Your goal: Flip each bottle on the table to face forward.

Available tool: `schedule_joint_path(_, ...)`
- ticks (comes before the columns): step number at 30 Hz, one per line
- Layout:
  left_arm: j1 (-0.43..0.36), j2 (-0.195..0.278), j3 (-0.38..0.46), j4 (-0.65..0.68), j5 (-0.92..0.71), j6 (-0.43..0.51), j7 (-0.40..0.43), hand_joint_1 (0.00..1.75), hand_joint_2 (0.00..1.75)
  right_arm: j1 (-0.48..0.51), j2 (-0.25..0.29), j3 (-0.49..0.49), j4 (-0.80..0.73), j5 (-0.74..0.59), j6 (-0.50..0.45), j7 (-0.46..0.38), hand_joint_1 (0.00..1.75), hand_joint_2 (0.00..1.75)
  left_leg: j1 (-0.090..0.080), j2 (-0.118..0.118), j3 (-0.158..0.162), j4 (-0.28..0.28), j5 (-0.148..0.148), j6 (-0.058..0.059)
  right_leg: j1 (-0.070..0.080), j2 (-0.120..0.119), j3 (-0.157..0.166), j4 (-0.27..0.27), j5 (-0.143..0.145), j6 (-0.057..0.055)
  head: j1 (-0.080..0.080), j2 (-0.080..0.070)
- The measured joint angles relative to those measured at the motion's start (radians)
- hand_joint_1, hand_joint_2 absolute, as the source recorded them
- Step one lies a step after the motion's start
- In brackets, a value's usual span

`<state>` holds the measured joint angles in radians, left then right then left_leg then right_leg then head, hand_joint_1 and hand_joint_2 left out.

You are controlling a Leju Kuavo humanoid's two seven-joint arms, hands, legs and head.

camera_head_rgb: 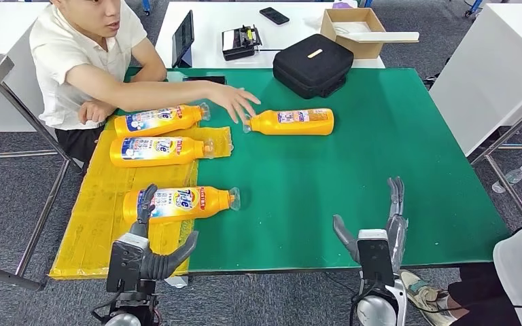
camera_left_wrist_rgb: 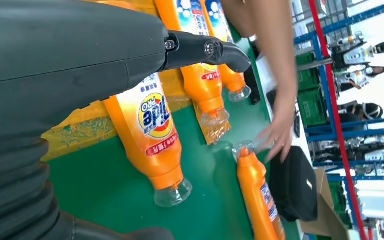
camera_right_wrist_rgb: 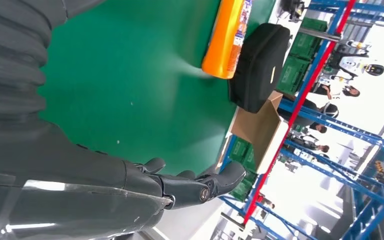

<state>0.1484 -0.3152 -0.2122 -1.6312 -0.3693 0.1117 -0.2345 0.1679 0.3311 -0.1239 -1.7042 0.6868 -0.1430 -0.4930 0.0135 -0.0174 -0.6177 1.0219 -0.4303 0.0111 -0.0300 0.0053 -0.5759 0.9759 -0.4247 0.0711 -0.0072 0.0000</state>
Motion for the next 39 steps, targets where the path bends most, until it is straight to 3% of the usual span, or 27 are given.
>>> schedule_joint_path(5, 0.011, -0.003, 0.013, -0.008, 0.153, -0.120, -0.015, 0.00, 1.75, 0.001, 0.000, 0.005, -0.023, 0.075, 0.001, 0.007, 0.00, 1.75, 0.000, 0.000, 0.000, 0.000, 0.000, 0.000, 0.000, 0.000, 0.000, 0.000, 0.000, 0.000, 0.000, 0.000)
schedule_joint_path(10, 0.022, -0.007, 0.027, -0.002, 0.227, -0.178, -0.029, 0.00, 1.75, 0.000, 0.000, 0.007, -0.033, 0.115, -0.005, 0.007, 0.00, 1.75, 0.000, 0.000, 0.000, 0.000, 0.000, 0.000, 0.000, 0.000, 0.000, 0.000, 0.000, 0.000, 0.000, 0.000)
schedule_joint_path(16, 0.031, -0.009, 0.032, 0.022, 0.264, -0.231, -0.058, 0.00, 1.75, 0.001, -0.010, 0.022, -0.033, 0.329, -0.138, 0.060, 0.00, 1.75, 0.000, 0.000, 0.000, 0.000, 0.000, 0.000, 0.000, 0.000, 0.000, 0.000, 0.000, 0.000, 0.000, 0.000)
schedule_joint_path(19, 0.035, -0.009, 0.031, 0.031, 0.239, -0.227, -0.076, 0.00, 1.75, 0.001, -0.020, 0.026, -0.028, 0.446, -0.179, 0.122, 0.00, 1.75, 0.000, 0.000, 0.000, 0.000, 0.000, 0.000, 0.000, 0.000, 0.000, 0.000, 0.000, 0.000, 0.000, 0.000)
schedule_joint_path(24, 0.031, -0.009, 0.023, 0.039, 0.128, -0.179, -0.085, 0.00, 1.75, 0.001, -0.054, 0.030, 0.002, 0.568, -0.155, 0.203, 0.00, 1.75, 0.000, 0.000, 0.000, 0.000, 0.000, 0.000, 0.000, 0.000, 0.000, 0.000, 0.000, 0.000, 0.000, 0.000)
schedule_joint_path(39, 0.022, -0.008, 0.004, 0.047, 0.051, -0.147, -0.082, 0.00, 1.75, -0.078, -0.183, 0.099, 0.144, 0.687, -0.090, 0.296, 0.00, 1.75, 0.000, 0.000, 0.000, 0.000, 0.000, 0.000, 0.000, 0.000, 0.000, 0.000, 0.000, 0.000, 0.000, 0.000)
